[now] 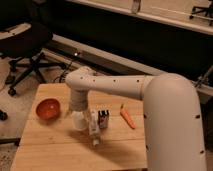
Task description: Place the ceramic cup over the eraser
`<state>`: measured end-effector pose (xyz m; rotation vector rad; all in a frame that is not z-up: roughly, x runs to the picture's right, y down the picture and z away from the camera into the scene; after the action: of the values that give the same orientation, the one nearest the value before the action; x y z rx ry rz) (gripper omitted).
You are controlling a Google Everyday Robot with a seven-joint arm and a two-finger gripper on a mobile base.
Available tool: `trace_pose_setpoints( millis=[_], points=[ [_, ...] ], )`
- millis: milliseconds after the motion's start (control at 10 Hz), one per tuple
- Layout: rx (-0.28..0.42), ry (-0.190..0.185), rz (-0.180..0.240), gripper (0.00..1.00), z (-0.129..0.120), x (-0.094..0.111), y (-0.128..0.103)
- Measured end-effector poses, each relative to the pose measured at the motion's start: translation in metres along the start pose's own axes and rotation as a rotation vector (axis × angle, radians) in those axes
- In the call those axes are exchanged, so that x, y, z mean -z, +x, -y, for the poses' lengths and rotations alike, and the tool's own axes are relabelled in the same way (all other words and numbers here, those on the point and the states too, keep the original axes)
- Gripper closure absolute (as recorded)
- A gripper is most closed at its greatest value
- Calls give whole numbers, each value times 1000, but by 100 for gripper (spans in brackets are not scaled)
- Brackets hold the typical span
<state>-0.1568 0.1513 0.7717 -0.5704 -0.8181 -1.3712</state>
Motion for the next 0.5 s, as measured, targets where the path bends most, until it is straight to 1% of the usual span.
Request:
trace_pose_setpoints(
  millis=[100, 300, 400, 500],
  points=[
    [-18, -9, -21, 20, 0, -4, 9],
    [-31, -21, -45, 20, 1, -6, 18],
    [-38, -25, -56, 22, 1, -7, 22],
    [-40, -27, -64, 30, 3, -8, 24]
  ],
)
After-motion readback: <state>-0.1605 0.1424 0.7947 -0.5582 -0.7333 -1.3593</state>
